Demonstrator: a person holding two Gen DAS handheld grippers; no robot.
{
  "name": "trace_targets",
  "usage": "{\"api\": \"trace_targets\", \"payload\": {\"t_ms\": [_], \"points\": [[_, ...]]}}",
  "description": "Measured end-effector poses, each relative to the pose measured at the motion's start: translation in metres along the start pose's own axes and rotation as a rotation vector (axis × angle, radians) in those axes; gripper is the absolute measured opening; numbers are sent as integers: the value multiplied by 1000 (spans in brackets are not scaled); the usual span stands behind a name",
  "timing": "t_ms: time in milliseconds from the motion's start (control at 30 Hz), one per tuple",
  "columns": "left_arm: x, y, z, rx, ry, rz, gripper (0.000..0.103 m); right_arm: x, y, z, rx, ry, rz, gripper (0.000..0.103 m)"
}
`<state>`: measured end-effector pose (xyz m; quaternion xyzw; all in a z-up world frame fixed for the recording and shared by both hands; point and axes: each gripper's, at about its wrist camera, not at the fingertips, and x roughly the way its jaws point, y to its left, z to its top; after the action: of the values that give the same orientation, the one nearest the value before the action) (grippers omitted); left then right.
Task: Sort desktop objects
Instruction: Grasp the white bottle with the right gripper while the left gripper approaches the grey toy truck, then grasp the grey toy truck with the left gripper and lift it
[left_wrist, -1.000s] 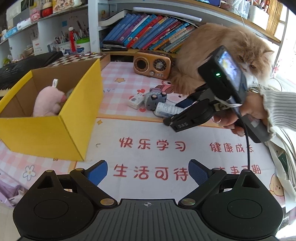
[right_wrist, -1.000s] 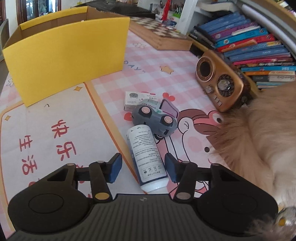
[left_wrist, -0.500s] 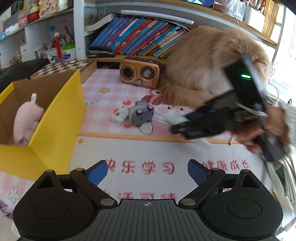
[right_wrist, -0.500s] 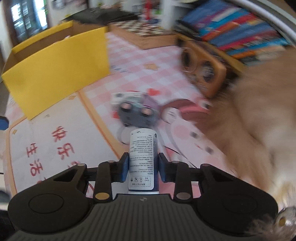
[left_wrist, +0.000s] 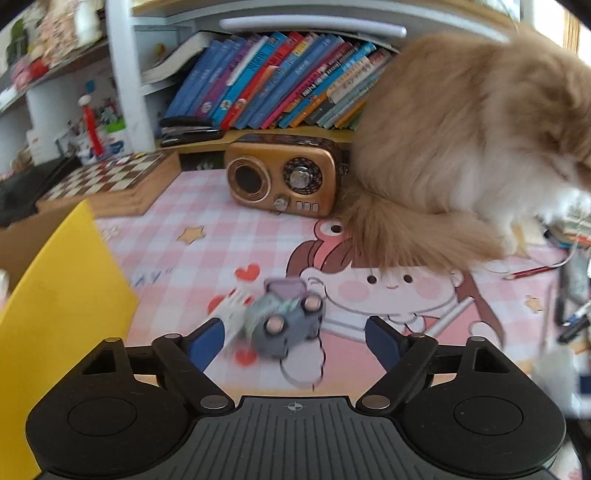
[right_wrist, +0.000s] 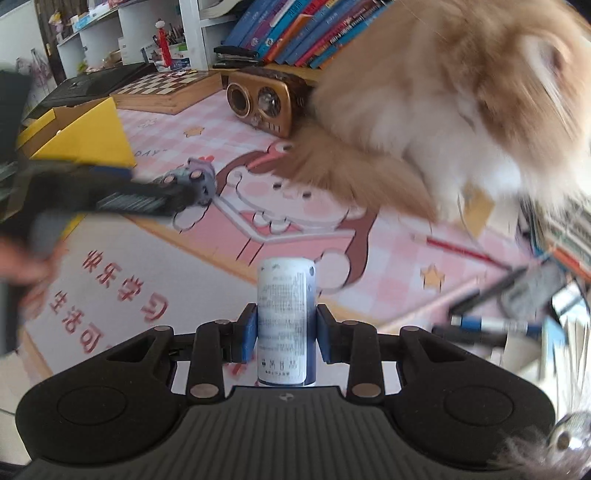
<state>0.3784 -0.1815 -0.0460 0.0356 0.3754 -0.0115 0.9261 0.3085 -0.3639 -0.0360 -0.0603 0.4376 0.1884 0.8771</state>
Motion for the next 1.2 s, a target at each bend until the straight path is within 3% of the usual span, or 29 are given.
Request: {"api": "trace_targets", "payload": {"t_ms": [200,267,500,833,1200], "points": [[32,-15,5,69,34,78,70,-12,7,-12,-1,-11,7,30],[40,-16,3,74,53,102,61,-12,8,-13,-18,-10,-4,30],[35,-16,0,75,26,90,61,-14,10,-14,-41,-21,-20,30],[-48,-3,-10,4,-68,-62,61,-16,19,-11,-55,-49,-5,30],[-139,22,-44,-15,-90,-177,61,-39,47,-12,-77,-101,10,30]]}}
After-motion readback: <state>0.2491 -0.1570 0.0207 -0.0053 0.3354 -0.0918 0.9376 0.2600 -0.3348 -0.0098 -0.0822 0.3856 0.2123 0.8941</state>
